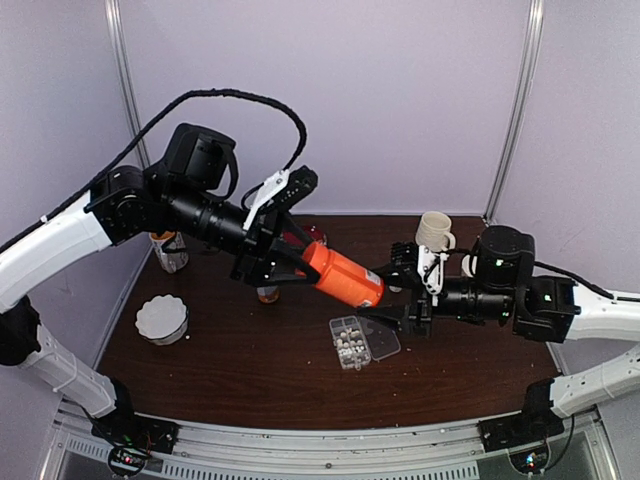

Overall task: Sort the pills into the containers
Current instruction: Screw the lid of the pill bottle onto the pill bottle.

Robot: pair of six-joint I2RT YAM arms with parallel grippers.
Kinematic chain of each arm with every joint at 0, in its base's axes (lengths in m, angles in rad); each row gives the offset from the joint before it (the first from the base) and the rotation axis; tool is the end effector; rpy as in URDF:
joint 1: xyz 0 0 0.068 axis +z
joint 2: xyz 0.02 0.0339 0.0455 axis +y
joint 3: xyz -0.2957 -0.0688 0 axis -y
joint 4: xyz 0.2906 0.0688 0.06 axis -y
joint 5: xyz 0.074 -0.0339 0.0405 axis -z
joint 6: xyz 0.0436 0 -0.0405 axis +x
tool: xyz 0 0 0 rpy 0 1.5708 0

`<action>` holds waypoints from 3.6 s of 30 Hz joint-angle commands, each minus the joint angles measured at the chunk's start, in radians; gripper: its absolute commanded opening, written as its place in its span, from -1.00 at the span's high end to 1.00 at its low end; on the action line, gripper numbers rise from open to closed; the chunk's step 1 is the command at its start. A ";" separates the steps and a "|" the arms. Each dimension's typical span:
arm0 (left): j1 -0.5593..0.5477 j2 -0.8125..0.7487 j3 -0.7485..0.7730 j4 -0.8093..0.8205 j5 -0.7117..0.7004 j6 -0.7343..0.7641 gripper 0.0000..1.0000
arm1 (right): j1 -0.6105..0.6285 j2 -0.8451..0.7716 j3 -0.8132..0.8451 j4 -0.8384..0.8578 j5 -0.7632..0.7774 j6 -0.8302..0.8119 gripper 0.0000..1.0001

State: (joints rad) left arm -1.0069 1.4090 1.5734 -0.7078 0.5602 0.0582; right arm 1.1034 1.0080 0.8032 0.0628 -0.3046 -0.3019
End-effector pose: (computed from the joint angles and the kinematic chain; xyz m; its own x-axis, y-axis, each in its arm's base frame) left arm 0.1644 -0.3033 0.4547 -0.2201 0.4402 -0.8705 0.9735 0.0429 -0.2245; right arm 0.1115 0.2500 0.3469 0.2321 -0.1696 -0.9578 -0.9598 0.1198 -0.2538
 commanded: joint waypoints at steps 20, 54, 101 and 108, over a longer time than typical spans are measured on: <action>-0.083 -0.141 -0.418 0.352 -0.276 1.727 1.00 | -0.224 0.065 0.061 0.355 -0.571 0.702 1.00; -0.062 -0.361 -0.521 0.796 -0.361 0.132 -0.95 | -0.288 -0.022 0.044 -0.149 -0.356 0.089 1.00; -0.017 -0.093 -0.174 0.314 -0.093 -0.800 0.08 | -0.051 -0.008 0.026 0.078 0.047 -0.283 1.00; -0.013 -0.093 -0.181 0.352 -0.021 -0.657 0.77 | -0.054 0.005 0.072 0.022 -0.053 -0.188 1.00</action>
State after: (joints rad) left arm -1.0134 1.3079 1.3693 -0.4282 0.4461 -0.7147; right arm 1.0477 0.9962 0.8024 0.0959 -0.2966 -0.5713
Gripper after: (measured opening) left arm 0.455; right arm 0.544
